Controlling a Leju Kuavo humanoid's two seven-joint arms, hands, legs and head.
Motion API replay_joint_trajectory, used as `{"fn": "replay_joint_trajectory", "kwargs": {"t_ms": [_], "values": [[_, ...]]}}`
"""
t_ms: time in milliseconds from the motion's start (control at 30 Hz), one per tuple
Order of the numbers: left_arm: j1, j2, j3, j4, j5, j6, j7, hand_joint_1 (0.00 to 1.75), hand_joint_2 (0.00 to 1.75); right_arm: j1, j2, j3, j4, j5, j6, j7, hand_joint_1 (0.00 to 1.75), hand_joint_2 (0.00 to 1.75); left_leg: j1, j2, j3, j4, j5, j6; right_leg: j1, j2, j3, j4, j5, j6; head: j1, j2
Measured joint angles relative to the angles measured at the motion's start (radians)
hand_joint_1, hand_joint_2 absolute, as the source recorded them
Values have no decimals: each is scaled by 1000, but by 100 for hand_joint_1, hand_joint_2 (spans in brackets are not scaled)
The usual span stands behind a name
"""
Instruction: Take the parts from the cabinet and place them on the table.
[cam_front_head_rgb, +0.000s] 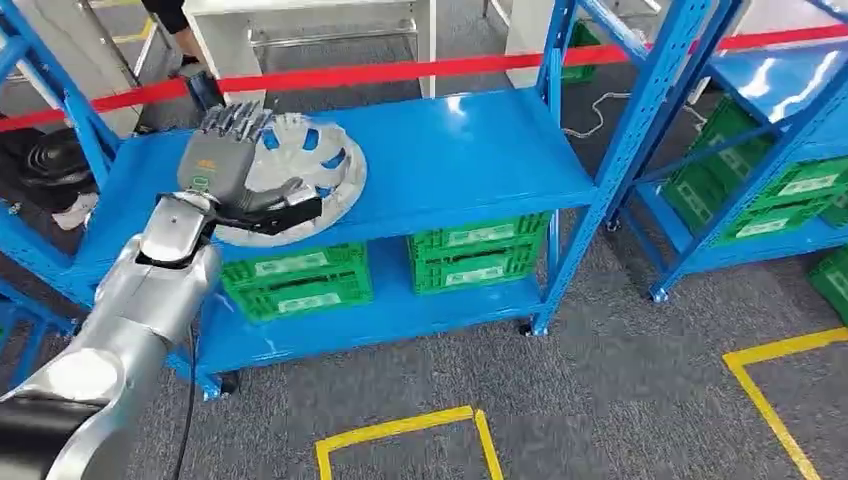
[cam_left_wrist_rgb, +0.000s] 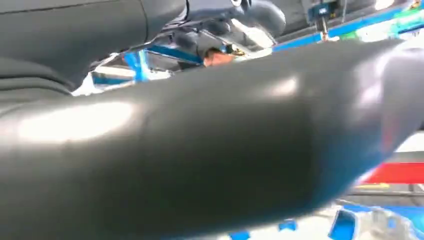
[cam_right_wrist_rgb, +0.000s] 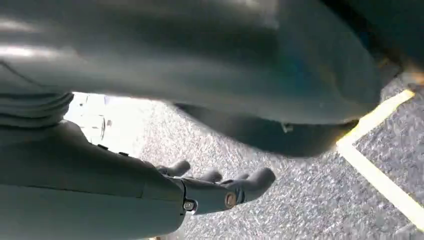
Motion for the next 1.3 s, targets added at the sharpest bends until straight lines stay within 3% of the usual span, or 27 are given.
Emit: {"fn": "replay_joint_trajectory", "kwargs": {"t_ms": [33, 100, 167, 200, 233, 267, 333, 400, 467, 500, 533, 567, 633, 667, 700, 733, 833, 867, 900, 933, 967, 1000, 1067, 1100, 1233, 1300], "values": [[-1, 1, 0, -2, 0, 0, -5, 0, 0, 1, 0, 0, 0, -1, -1, 7, 0, 0, 2, 6, -31, 52, 5, -6, -4, -1, 20, -9, -9, -8, -2, 0], [-6, 0, 0, 1, 0, 0, -6, 0, 0, 1, 0, -1, 0, -3, -2, 12, 0, 0, 5, 10, -101, 154, -11, -11, -4, -1, 37, -10, -24, -14, -4, 0], [-1, -1, 1, 7, 0, 0, -8, 0, 0, 2, 0, -3, 0, -3, -3, 12, 0, 0, 6, 13, -192, 254, -72, -17, -4, 2, 59, -10, -44, -15, -5, 0], [2, 0, 0, 11, 1, 0, -7, 0, 0, 4, 0, -6, 0, -3, -5, 13, 0, 0, 6, 14, -210, 251, -82, -17, -4, 4, 71, -10, -54, -15, -5, 0], [3, 0, 1, 13, 1, 0, -5, 0, 0, 5, 0, -6, 0, -3, -5, 13, 0, 0, 6, 14, -210, 218, -62, -15, -4, 6, 84, -10, -64, -14, -5, 0], [3, 0, 1, 14, 1, 0, -3, 0, 0, 6, 0, -6, 0, -3, -5, 13, 0, 0, 5, 14, -196, 156, -10, -8, -3, 7, 99, -10, -74, -13, -5, 0], [2, 2, 1, 14, 1, 0, -2, 0, 0, 6, 0, -6, 0, -3, -4, 13, 0, 0, 1, 15, -154, 0, 131, 5, -3, 7, 117, -12, -94, -8, -5, 0], [1, 3, 2, 15, 1, -1, 0, 0, 0, 0, 0, -6, 1, -2, -4, 13, 0, 0, -7, 16, -150, -22, 99, 9, 1, 9, 131, -13, -113, 6, -2, 0], [2, 3, 2, 14, 1, -1, 0, 0, 0, 1, 0, -6, 1, -2, -4, 13, 0, 0, -5, 13, -137, -33, 106, 25, 2, 8, 144, -6, -102, 16, -2, 0], [1, 4, 2, 13, 1, -1, 1, 0, 0, 1, 0, -6, 1, -2, -3, 13, 0, 0, 0, 12, -120, -33, 111, 32, 5, 9, 149, -6, -110, 19, -3, 0], [0, 3, 2, 11, 1, -1, 1, 0, 0, 2, 0, -6, 1, -2, -3, 13, 0, 0, 3, 13, -109, -37, 109, 35, 1, 6, 142, 16, -121, 24, -1, 0], [-3, 3, 2, 11, 1, -1, 1, 0, 0, 0, 0, -6, 1, -2, -3, 13, 0, 0, 4, 12, -104, -37, 105, 41, 0, 4, 112, 71, -131, 28, 3, 0], [-3, 2, 2, 11, 1, -1, 1, 0, 0, -3, 0, -6, 1, -1, -3, 12, 0, 0, 4, 9, -99, -36, 94, 42, -5, 4, 8, 223, -185, 40, 4, 0], [2, 2, 2, 11, 2, -1, 0, 0, 0, -3, 0, -6, 1, 0, -3, 12, 0, 0, 4, 9, -95, -35, 88, 41, -5, 4, -36, 275, -211, 41, 4, 0], [8, 2, 2, 11, 2, -1, -1, 0, 0, -2, 0, -6, 1, 0, -2, 12, 0, 0, 4, 9, -89, -35, 82, 40, -6, 3, -65, 293, -214, 43, 5, 0], [13, 3, 3, 11, 3, -1, -8, 0, 0, -2, 0, -6, 1, 1, -1, 11, 0, 0, 5, 9, -79, -33, 77, 38, -7, 3, -68, 265, -186, 42, 4, 0], [16, 3, 5, 11, 9, -36, -44, 0, 0, -3, 0, -6, 1, 3, 2, 9, 0, 0, 7, 9, -53, -26, 50, 26, -10, 0, 1, 26, 0, 40, 5, 0], [14, 5, 8, 15, 12, -71, -65, 0, 0, -1, 0, -6, 2, 3, 4, 9, 0, 0, 3, 8, -50, -23, 44, 18, -5, -1, 2, 9, -20, 36, 4, 0], [9, 6, 9, 21, 18, -123, -87, 0, 0, -4, 0, -6, 2, 3, 5, 9, 0, 0, 2, 6, -57, -23, 42, 13, -3, -2, 5, 6, -44, 24, 5, 0], [7, 9, 10, 28, 22, -183, -105, 0, 0, -4, 0, -6, 2, 3, 6, 9, 0, 0, 2, 7, -57, -26, 37, 6, -3, -1, 8, 3, -20, 18, 5, 0], [7, 12, 10, 36, 26, -232, -121, 0, 0, -1, 0, -6, 2, 3, 7, 14, 0, 0, -1, 7, -61, -15, 33, 6, -6, 0, 12, 1, -10, 18, 5, 0], [3, 15, 9, 46, 29, -261, -129, 0, 0, -1, 0, -6, 2, 3, 8, 15, 0, 0, -1, 10, -57, -21, 37, 31, -4, 2, 13, 2, -14, 20, 3, 0], [-6, 16, 9, 59, 30, -283, -137, 0, 0, -3, 0, -6, 2, 3, 8, 14, 0, 0, -1, 11, -49, -26, 37, 32, -2, 5, 13, 2, -16, 14, 2, 0], [-10, 16, 9, 64, 28, -285, -141, 0, 175, -4, 0, -6, 2, 2, 8, 14, 0, 0, -1, 12, -46, -31, 37, 32, -3, 6, 14, 2, -18, 12, 3, 0], [-20, 16, 9, 89, 35, -283, -161, 0, 175, -4, 0, -6, 2, -1, 3, 14, 0, 0, -1, 13, -38, -40, 36, 30, -2, 6, 17, 2, -23, 3, 3, 0], [-15, 14, 9, 100, 38, -268, -172, 0, 175, -4, 0, -6, 2, -2, 2, 15, 0, 0, -1, 13, -36, -43, 35, 21, -1, 5, 18, 2, -24, 2, 3, 0]]}}
